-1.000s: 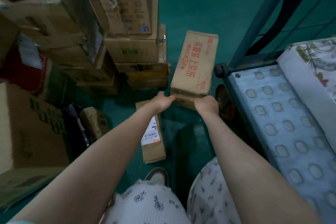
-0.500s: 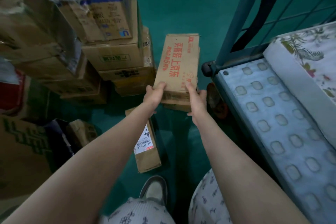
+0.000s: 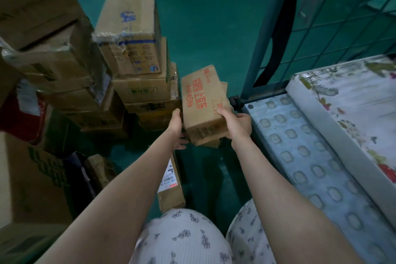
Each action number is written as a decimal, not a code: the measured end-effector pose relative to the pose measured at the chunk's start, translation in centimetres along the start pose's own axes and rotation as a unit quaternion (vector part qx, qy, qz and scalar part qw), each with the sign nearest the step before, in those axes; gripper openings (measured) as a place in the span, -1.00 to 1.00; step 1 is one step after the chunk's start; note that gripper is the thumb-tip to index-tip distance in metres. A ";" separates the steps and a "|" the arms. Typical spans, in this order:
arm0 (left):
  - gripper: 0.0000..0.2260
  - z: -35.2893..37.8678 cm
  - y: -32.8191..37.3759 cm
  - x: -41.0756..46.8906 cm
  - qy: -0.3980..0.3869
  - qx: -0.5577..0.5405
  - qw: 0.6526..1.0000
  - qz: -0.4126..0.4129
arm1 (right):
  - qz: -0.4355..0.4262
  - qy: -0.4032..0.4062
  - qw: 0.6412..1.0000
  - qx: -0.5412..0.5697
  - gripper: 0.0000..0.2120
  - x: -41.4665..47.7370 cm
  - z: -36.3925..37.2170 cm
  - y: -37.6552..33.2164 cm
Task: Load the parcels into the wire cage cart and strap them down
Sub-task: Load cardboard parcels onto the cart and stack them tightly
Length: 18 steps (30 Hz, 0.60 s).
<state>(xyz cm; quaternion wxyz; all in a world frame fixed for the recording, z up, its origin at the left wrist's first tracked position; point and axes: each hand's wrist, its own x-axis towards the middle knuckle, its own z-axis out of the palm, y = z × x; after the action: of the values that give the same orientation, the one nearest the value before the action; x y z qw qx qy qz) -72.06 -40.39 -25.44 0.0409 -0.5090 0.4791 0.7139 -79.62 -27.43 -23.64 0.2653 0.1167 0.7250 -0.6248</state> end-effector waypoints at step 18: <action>-0.47 2.5 -2.8 9.0 0.129 0.207 0.968 0.065 | -0.291 0.077 0.818 -0.490 -0.28 3.0 2.8 2.3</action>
<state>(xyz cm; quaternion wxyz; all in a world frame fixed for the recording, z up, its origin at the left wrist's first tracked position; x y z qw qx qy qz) -76.54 -40.98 -34.12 0.0367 -0.5445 0.6501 0.5288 -80.30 -30.15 -27.44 0.0361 -0.1974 0.9536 -0.2245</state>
